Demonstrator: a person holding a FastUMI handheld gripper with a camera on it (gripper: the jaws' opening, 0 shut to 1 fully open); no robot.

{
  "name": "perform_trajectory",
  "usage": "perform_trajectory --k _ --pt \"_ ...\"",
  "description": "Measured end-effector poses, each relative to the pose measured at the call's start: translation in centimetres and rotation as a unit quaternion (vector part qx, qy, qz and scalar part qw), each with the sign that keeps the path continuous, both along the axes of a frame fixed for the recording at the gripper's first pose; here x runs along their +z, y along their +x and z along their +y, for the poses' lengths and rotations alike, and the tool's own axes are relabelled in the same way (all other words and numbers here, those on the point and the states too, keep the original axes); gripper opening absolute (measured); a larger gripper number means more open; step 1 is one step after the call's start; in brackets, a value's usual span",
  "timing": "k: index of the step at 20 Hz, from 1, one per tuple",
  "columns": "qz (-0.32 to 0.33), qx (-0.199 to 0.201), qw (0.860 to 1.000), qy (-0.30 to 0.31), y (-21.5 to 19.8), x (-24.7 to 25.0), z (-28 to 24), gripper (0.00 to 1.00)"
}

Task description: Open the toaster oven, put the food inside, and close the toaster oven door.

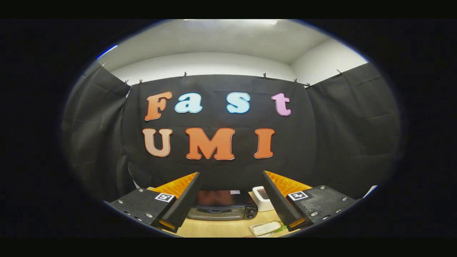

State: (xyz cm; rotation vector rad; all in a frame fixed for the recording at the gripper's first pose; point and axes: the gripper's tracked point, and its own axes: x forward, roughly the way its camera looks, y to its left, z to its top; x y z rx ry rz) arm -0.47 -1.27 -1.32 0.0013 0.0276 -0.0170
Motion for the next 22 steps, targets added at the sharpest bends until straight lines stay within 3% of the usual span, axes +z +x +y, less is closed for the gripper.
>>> perform_trajectory --k 5,10,17,22 --pt "0.015 0.010 1.000 0.002 2.2 -2.8 1.1 0.99" --pt "0.092 0.029 0.995 0.010 5.7 -9.6 3.2 0.99" --pt "0.183 0.061 0.981 0.008 10.4 -19.8 6.4 0.99" --pt "0.250 0.060 0.966 -0.016 12.8 -27.0 6.9 1.00"
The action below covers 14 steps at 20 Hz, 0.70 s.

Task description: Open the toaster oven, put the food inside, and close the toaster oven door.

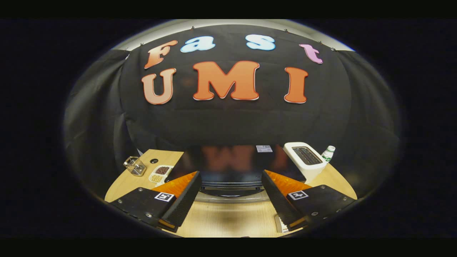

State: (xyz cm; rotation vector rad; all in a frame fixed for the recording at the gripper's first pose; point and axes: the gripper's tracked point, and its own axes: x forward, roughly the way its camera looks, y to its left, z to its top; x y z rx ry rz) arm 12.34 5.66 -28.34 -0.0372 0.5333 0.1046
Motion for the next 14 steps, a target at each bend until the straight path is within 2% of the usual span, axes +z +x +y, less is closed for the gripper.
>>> perform_trajectory --k 7,12,14 --pt "0.044 0.004 0.999 -0.020 1.8 -5.4 0.0 1.00" --pt "0.050 0.001 0.999 -0.002 1.4 -5.9 0.1 1.00" --pt "0.047 0.002 0.999 -0.012 0.9 -6.3 -0.4 0.99"
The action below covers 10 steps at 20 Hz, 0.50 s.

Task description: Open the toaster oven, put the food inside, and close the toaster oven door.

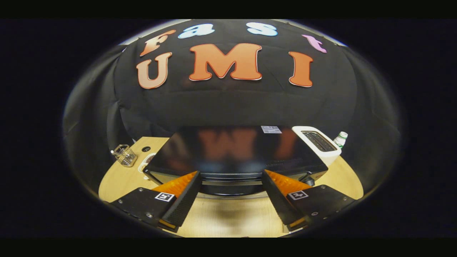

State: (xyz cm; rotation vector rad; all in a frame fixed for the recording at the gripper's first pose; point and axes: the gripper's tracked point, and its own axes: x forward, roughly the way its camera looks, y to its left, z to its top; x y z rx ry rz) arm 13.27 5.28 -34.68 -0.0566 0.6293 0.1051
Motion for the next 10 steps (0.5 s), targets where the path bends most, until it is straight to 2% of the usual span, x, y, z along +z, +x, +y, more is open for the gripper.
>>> perform_trajectory --k 5,10 --pt "-0.001 -0.009 1.000 0.011 -2.0 0.1 -0.2 1.00" --pt "0.008 -0.015 1.000 0.009 -6.2 -0.7 -0.7 1.00"
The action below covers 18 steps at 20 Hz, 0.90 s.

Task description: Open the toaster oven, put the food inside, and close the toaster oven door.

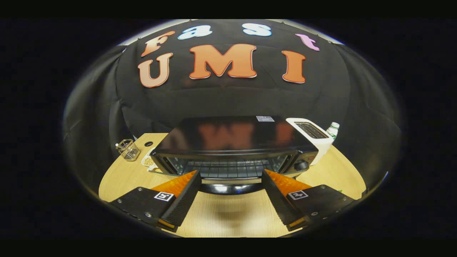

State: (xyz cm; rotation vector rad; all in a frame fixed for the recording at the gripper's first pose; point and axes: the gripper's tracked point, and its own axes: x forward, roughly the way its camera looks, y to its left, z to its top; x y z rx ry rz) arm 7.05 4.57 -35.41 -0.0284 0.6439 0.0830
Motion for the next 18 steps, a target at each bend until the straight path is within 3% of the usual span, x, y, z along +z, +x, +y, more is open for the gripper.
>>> perform_trajectory --k 9,18 --pt "0.042 0.002 0.999 -0.005 -7.4 -4.5 -0.9 1.00" --pt "0.084 0.003 0.996 -0.007 -11.3 -9.6 -1.6 1.00"
